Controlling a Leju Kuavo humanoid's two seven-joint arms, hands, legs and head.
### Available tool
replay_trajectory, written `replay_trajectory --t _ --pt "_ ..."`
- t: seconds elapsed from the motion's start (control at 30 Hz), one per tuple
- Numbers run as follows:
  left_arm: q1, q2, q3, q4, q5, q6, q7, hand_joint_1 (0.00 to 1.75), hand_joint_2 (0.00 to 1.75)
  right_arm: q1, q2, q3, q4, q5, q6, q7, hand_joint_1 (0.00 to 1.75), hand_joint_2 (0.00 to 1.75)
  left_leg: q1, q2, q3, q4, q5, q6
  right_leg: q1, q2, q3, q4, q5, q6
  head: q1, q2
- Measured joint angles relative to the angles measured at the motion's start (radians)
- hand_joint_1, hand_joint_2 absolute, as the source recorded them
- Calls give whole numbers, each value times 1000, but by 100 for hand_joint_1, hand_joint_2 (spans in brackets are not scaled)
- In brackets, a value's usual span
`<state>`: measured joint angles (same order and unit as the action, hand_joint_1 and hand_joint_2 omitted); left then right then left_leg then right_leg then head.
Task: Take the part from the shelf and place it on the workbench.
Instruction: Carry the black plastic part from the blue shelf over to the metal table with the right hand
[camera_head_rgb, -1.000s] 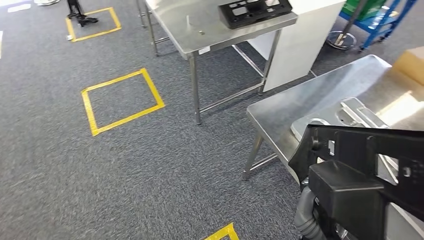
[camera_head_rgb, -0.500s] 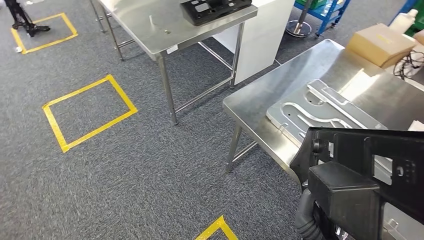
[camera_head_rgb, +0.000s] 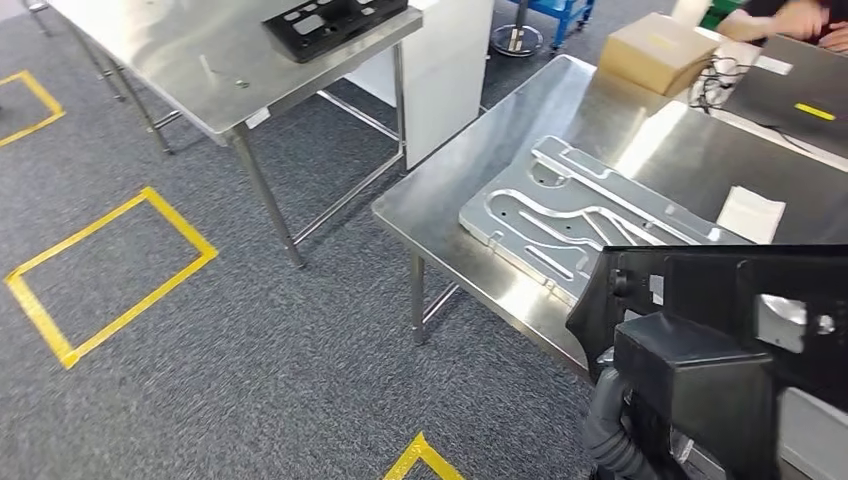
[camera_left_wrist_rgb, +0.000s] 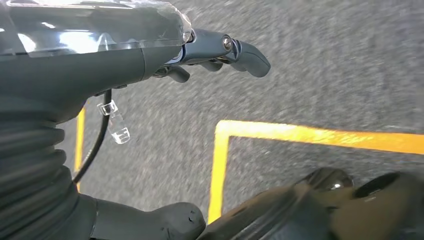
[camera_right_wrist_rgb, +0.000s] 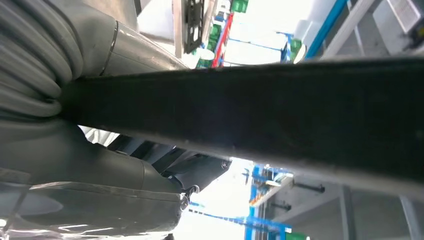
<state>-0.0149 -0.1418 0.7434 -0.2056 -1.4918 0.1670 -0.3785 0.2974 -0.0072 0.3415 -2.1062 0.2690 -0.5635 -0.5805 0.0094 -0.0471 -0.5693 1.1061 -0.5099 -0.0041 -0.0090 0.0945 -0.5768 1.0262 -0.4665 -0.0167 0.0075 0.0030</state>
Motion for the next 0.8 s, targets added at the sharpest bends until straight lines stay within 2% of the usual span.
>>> replay_trajectory --t 0.03,0.07,0.1,0.13,0.17,0.2,0.23,0.27,0.3,0.33,0.37,0.4,0.43,0.47,0.5,0.53,0.57,0.6,0.67,0.73,0.8 --pt "0 -2 -1 0 -1 3 -4 0 175 0 0 0 2 -12 2 -5 175 175 2 -24 15 -44 15 2 0 12 -4 4 -1 5 0 0" --pt "1 -4 -2 0 -3 6 -6 0 175 -1 0 0 4 -22 4 -10 175 175 3 -40 23 -66 18 4 -1 23 -9 7 -1 10 1 0" --pt "2 -6 -3 0 -5 10 -7 0 175 -1 0 0 6 -29 7 -14 175 175 1 -42 25 -71 15 8 -3 35 -14 7 1 17 1 0" --pt "3 -9 -4 0 -6 13 -7 0 175 -1 0 0 8 -33 10 -18 175 175 1 -30 27 -74 17 13 -5 46 -17 7 4 24 1 0" --pt "2 -11 -6 0 -7 16 -4 0 175 -1 0 0 9 -36 13 -20 175 175 1 -17 30 -79 21 20 -6 40 -20 9 3 30 1 0" --pt "1 -13 -8 0 -8 19 -1 0 175 -1 0 0 12 -38 15 -22 175 175 2 -4 33 -85 24 28 -5 18 -27 23 -6 35 4 0" --pt "0 -14 -10 0 -9 21 4 0 175 -3 0 0 14 -39 16 -23 175 175 4 11 34 -91 28 34 -3 -13 -43 55 -26 40 8 0" --pt "0 -15 -12 0 -9 22 9 0 175 -4 0 0 17 -40 16 -24 175 175 3 24 35 -93 29 37 -3 -50 -68 105 -55 43 12 0" --pt "1 -15 -12 0 -10 22 13 0 175 -7 1 0 21 -40 17 -24 175 175 2 39 35 -93 29 39 -4 -73 -99 167 -86 47 16 0" --pt "3 -15 -13 0 -10 22 15 0 175 -8 1 0 24 -40 17 -24 175 175 1 54 35 -93 27 40 -5 -83 -129 226 -109 50 16 0" --pt "4 -15 -13 0 -10 22 18 0 175 -8 1 0 28 -41 17 -24 175 175 0 70 36 -93 26 39 -7 -88 -148 261 -115 53 16 0" --pt "5 -15 -13 0 -11 22 21 0 175 -8 1 0 31 -41 17 -24 175 175 0 85 37 -92 23 38 -8 -92 -149 263 -103 54 16 0" --pt "5 -15 -13 0 -13 22 26 0 175 -8 1 0 34 -41 17 -24 175 175 0 99 40 -92 20 36 -9 -98 -129 225 -74 54 16 0" --pt "5 -15 -14 0 -14 22 31 0 175 -8 1 0 37 -41 17 -23 175 175 0 112 45 -92 17 33 -9 -108 -94 162 -38 53 16 0" --pt "5 -15 -14 0 -16 22 38 0 175 -8 1 0 38 -41 17 -23 175 175 -2 122 50 -92 13 29 -6 -130 -58 96 -14 49 16 0" --pt "4 -15 -15 0 -17 22 45 0 175 -8 1 0 39 -41 16 -22 175 175 -4 131 54 -92 9 24 -2 -147 -30 42 2 42 16 0" --pt "4 -15 -15 0 -18 21 52 0 175 -7 1 0 40 -41 16 -21 175 175 -6 139 57 -92 5 19 2 -157 -16 13 6 36 15 0" --pt "4 -15 -15 0 -20 21 59 0 175 -6 1 0 41 -41 16 -20 175 175 -9 146 61 -93 3 14 6 -160 -13 3 2 29 15 0" --pt "2 -13 -16 0 -24 20 67 0 175 -1 1 0 42 -41 15 -19 175 175 -10 156 68 -95 -3 3 4 -136 -14 -1 5 18 14 0" --pt "0 -12 -18 0 -26 19 70 0 175 2 3 0 43 -41 15 -19 175 175 -8 118 59 -61 -32 -7 -3 -116 -10 -9 9 6 10 0" --pt "-1 -13 -19 0 -26 17 70 0 175 1 5 1 44 -41 15 -19 175 175 -6 67 10 49 -94 -11 -5 -96 -8 -12 11 -3 4 0"
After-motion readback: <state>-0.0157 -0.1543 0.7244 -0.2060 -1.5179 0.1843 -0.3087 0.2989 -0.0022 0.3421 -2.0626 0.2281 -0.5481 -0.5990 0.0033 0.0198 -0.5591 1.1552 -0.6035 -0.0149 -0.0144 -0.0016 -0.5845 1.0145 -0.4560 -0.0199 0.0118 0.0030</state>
